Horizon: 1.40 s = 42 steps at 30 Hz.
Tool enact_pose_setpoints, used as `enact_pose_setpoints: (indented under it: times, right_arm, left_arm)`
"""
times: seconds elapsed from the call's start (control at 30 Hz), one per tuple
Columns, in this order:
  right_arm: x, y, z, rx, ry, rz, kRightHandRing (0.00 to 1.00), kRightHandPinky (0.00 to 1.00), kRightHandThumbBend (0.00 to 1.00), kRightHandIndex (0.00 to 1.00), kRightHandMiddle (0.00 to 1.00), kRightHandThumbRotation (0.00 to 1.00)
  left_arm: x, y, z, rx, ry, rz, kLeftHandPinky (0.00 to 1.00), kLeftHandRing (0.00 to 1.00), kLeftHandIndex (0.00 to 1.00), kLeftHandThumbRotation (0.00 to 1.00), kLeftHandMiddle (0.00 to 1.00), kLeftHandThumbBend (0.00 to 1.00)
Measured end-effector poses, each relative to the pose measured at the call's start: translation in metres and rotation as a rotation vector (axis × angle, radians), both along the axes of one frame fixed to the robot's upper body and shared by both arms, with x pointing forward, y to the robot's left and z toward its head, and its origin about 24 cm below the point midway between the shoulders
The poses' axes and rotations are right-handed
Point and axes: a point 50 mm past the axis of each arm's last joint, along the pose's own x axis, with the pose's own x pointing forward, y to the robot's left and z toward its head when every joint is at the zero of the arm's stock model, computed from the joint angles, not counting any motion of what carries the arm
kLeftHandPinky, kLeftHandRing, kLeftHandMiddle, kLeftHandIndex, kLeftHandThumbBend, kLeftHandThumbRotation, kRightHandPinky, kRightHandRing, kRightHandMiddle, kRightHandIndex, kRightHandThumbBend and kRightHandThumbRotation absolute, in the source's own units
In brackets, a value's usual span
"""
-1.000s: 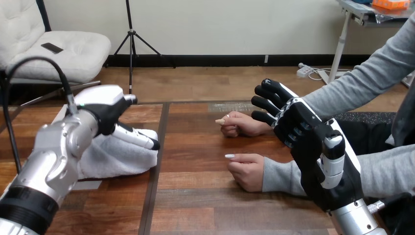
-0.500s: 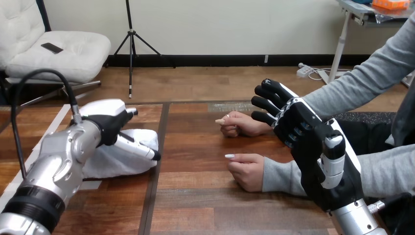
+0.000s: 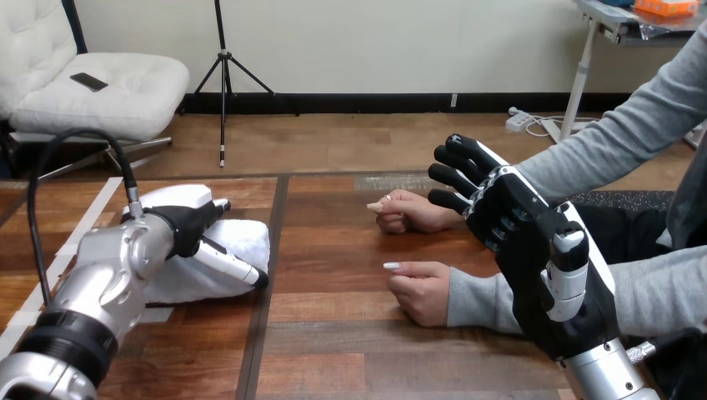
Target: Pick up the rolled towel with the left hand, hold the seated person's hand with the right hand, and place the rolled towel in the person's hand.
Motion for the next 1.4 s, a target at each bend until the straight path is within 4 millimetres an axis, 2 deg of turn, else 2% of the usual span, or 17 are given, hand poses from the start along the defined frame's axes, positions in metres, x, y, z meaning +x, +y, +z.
enact_pose_setpoints:
  times: [0.3, 0.9, 1.4]
  right_arm:
    - [0.000, 0.000, 0.000, 0.000, 0.000, -0.002, 0.89, 0.85, 1.00, 0.88, 0.89, 1.00]
    - [0.000, -0.001, 0.000, -0.001, -0.002, 0.001, 0.89, 0.85, 1.00, 0.88, 0.89, 1.00]
    - [0.000, -0.001, 0.000, -0.001, -0.003, 0.007, 0.89, 0.85, 1.00, 0.88, 0.89, 1.00]
  left_arm:
    - [0.003, 0.000, -0.002, 0.007, 0.032, 0.004, 1.00, 1.00, 1.00, 0.60, 1.00, 1.00]
    - [0.009, -0.002, -0.003, 0.028, 0.068, 0.008, 1.00, 1.00, 1.00, 0.46, 1.00, 1.00]
    - [0.011, -0.003, -0.006, 0.058, 0.055, -0.002, 1.00, 0.98, 0.96, 0.28, 0.99, 1.00]
